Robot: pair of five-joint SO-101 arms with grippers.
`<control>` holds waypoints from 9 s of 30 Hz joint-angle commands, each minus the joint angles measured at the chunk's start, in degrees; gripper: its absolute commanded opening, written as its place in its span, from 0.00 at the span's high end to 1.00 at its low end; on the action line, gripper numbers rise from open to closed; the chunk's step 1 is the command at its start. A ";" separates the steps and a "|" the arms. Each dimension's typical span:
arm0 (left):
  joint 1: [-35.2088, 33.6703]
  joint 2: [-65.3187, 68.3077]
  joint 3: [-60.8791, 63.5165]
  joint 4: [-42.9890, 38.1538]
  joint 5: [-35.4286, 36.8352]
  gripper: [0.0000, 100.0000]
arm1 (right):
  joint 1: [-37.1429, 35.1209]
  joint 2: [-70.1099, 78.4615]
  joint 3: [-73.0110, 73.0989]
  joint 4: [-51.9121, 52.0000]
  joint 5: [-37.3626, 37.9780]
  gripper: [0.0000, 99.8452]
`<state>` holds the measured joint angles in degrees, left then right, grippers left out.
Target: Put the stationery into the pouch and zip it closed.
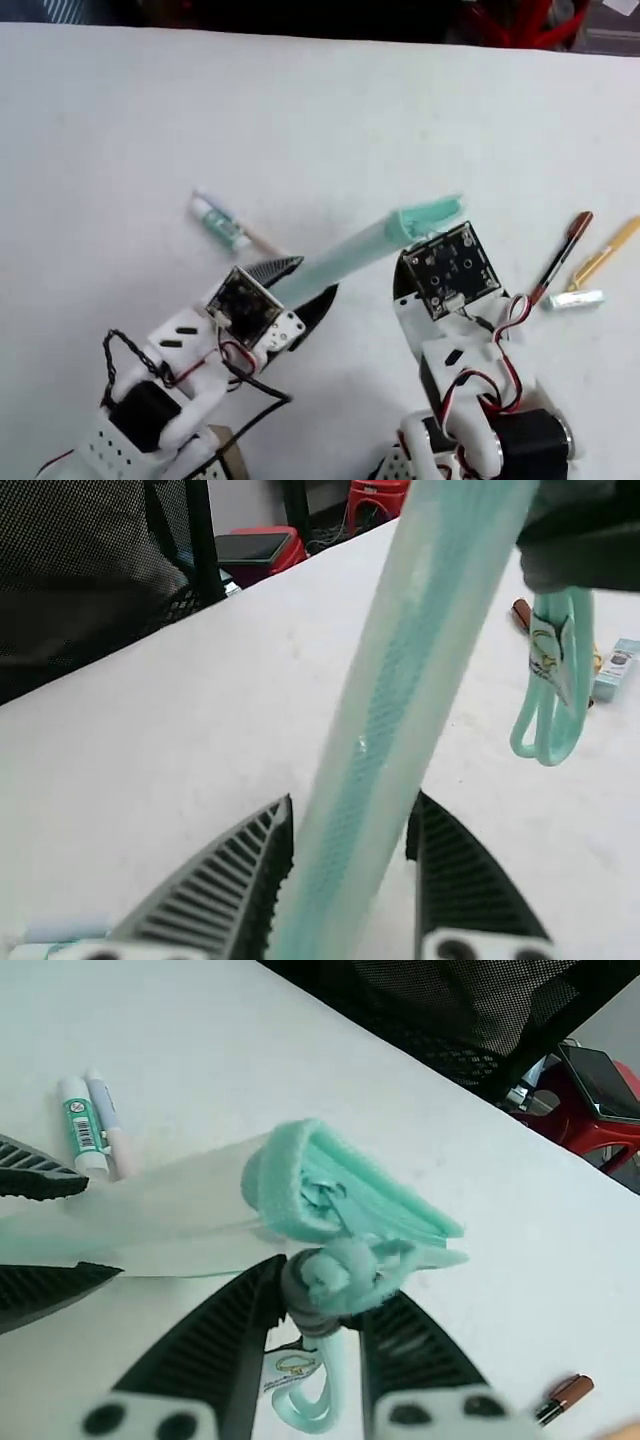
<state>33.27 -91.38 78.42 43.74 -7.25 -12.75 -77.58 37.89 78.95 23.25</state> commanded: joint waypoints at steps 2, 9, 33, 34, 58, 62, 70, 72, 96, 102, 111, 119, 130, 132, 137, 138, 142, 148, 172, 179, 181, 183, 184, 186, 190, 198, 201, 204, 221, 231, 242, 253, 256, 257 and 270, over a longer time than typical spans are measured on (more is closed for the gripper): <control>5.49 -0.48 -4.84 0.53 0.70 0.81 | -2.68 0.48 -2.90 -0.22 0.53 0.98; 7.34 -0.22 -10.81 3.08 0.53 0.81 | -7.96 0.84 -9.49 0.13 0.26 0.98; 7.34 4.88 -4.92 -8.35 -8.97 0.81 | -17.71 0.31 -8.62 6.02 0.18 0.98; 6.64 6.55 -4.92 -9.58 -10.20 0.81 | -17.89 0.31 -8.62 6.29 0.18 0.98; -3.03 6.99 -24.00 22.07 -19.87 0.66 | -17.98 0.22 -8.53 6.55 6.86 0.98; -2.59 7.25 -22.42 21.19 -19.52 0.66 | -18.07 0.22 -8.53 6.64 6.86 0.98; 0.92 12.53 -17.41 10.29 -14.15 0.66 | -24.04 -2.07 -8.53 7.69 6.68 0.98; 1.45 13.93 -17.41 8.44 -13.19 0.66 | -24.75 -3.38 -8.35 7.96 6.77 0.98; 4.97 -12.44 -9.23 12.57 -8.97 0.98 | -12.70 -0.40 -8.09 0.31 6.33 0.98; 9.63 -12.88 -4.84 12.48 -8.97 0.98 | -8.40 -0.40 -7.47 -2.95 6.33 0.98; 9.80 -12.88 -4.57 13.89 -8.97 0.98 | 2.51 -0.40 3.60 -14.20 6.95 0.98; 9.71 -12.88 -4.57 13.89 -8.97 0.98 | 8.92 -0.48 8.53 -20.70 10.90 0.98; 9.71 -12.88 -4.66 13.89 -8.97 0.98 | 15.16 -0.31 12.40 -26.59 12.66 0.98; 9.71 -12.88 -4.66 13.89 -8.97 0.98 | 16.04 -0.31 12.40 -26.59 12.48 0.98; 9.71 -12.88 -4.66 13.89 -8.97 0.98 | 15.69 -0.40 11.25 -25.27 12.48 0.98; 9.71 -12.88 -4.66 13.89 -8.97 0.98 | 16.13 -0.40 10.99 -25.36 12.40 0.98; 9.71 -12.88 -4.66 13.89 -8.97 0.98 | 15.69 -0.92 10.64 -23.16 12.22 0.96; 2.95 -12.88 -4.57 9.67 -8.53 0.97 | 10.59 -6.11 2.11 -11.03 3.60 0.68; -12.35 -12.88 7.30 -5.71 3.52 0.97 | 46.02 37.14 -34.73 19.56 4.22 0.69; -12.26 -12.88 7.30 -5.63 3.52 0.97 | 48.31 38.37 -27.43 14.11 17.58 0.66; -12.26 -12.88 7.30 -5.63 3.52 0.97 | 49.36 38.73 -25.41 8.92 17.49 0.71; -12.26 -12.88 7.38 -5.54 3.52 0.97 | 50.51 40.04 -22.42 4.09 15.47 0.74; -12.26 -12.88 7.38 -5.36 3.52 0.97 | 51.12 41.10 -20.92 1.71 13.80 0.76; -12.26 -12.88 7.38 -4.66 3.52 0.97 | 52.62 44.44 -19.08 -2.42 11.52 0.77; -12.26 -12.88 7.38 -4.31 3.52 0.97 | 53.76 54.73 -20.48 -8.04 7.65 0.77; -12.26 -12.88 8.53 -4.40 3.43 0.97 | 47.16 78.81 -35.87 -6.37 -7.56 0.77; -12.26 -12.88 8.53 -4.40 3.43 0.97 | 44.62 85.76 -40.88 -6.90 -10.64 0.77; -12.26 -12.88 8.53 -4.31 3.43 0.97 | 42.51 91.82 -46.15 -9.54 -13.10 0.77; -12.26 -12.88 9.67 -4.75 3.43 0.97 | 44.79 131.38 -86.33 -6.99 -15.21 0.77; -12.26 -12.88 9.76 -4.75 3.34 0.97 | 44.62 144.31 -111.12 6.81 -14.86 0.97; -12.26 -12.88 9.41 -4.75 3.16 0.97 | 43.91 136.84 -128.88 20.35 -14.77 0.98; -12.35 -12.88 9.76 -4.66 3.08 0.97 | 32.66 76.97 -78.77 20.09 -11.25 0.98; -12.35 -12.88 9.76 -4.40 3.25 0.97 | 24.04 59.65 -68.57 19.91 -10.99 0.98; -12.35 -12.88 9.76 -4.40 3.34 0.96 | 20.62 54.81 -67.16 19.82 -11.08 0.98; -12.79 -12.88 9.85 -4.22 7.12 0.83 | -13.67 38.20 -64.70 1.63 -17.67 0.98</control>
<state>21.05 -104.84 88.26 39.16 -0.92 -23.74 -39.78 -27.43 83.96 9.01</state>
